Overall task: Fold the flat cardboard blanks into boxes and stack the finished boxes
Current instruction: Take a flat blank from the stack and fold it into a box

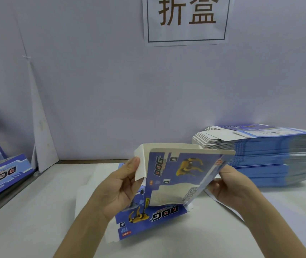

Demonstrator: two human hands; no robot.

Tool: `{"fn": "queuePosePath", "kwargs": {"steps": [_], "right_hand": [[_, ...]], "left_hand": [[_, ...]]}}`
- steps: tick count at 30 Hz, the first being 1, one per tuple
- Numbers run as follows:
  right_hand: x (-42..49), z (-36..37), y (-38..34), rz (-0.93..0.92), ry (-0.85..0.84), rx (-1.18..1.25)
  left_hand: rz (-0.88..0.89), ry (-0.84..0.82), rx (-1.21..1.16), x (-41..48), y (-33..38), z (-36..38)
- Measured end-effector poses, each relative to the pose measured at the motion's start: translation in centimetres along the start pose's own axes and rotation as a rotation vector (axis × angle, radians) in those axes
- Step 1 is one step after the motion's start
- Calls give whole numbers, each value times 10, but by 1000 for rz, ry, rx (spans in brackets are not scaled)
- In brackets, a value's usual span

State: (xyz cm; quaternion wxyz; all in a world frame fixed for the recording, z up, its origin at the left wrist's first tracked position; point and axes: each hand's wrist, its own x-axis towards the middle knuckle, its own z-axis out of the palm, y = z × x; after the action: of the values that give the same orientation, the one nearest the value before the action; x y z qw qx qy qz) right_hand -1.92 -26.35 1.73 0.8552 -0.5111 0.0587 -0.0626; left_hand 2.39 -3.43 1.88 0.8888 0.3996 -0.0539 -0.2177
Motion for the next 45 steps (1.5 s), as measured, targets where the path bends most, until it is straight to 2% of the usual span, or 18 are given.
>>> {"fn": "queuePosePath", "kwargs": {"steps": [7, 9, 11, 13, 15, 18, 20, 22, 25, 28, 30, 31, 34, 37, 39, 41, 42, 45], "right_hand": [[3, -1, 3, -78, 81, -142], [2, -3, 2, -143, 90, -269], [3, -4, 0, -233, 117, -354], [3, -5, -2, -238, 104, -332], [2, -2, -2, -209, 50, -305], [-2, -5, -3, -231, -60, -317], [-3, -6, -6, -267, -39, -292], [-1, -6, -9, -288, 61, -186], [-4, 0, -14, -233, 194, -64], [-18, 9, -25, -119, -14, -1], [-27, 16, -26, -177, -165, -109], [-30, 18, -23, -253, -187, -198], [-30, 15, -23, -444, -148, -328], [-28, 4, -32, -460, -235, -344], [-27, -4, -37, -453, -258, -317], [-27, -8, -39, -473, -260, -289], [-27, -8, -39, -482, -246, -269], [-25, -8, -39, -503, -197, -177]], "left_hand": [[34, 46, 137, 4, -4, 0], [156, 71, 295, 10, -6, -3], [303, -19, 515, 9, -1, -6], [329, -139, 838, 5, 2, -13], [350, -197, 1046, 2, -3, -19], [511, -188, 1085, 2, -13, -21], [674, -174, 1141, 4, -15, -18], [892, -64, 1237, 5, -16, -15], [1256, 210, 1471, 3, -19, -9], [1496, 430, 1572, 1, -22, -5], [1528, 400, 1597, 0, -25, -2], [1508, 312, 1606, 0, -25, -1], [1284, -6, 1595, -2, -16, -5], [1132, -142, 1612, -2, -5, -11], [1120, -107, 1609, 5, 1, -10], [1008, 34, 1505, 10, 4, 0], [1016, 80, 1505, 7, 2, 9], [1139, -54, 1753, -4, -3, 6]]}}
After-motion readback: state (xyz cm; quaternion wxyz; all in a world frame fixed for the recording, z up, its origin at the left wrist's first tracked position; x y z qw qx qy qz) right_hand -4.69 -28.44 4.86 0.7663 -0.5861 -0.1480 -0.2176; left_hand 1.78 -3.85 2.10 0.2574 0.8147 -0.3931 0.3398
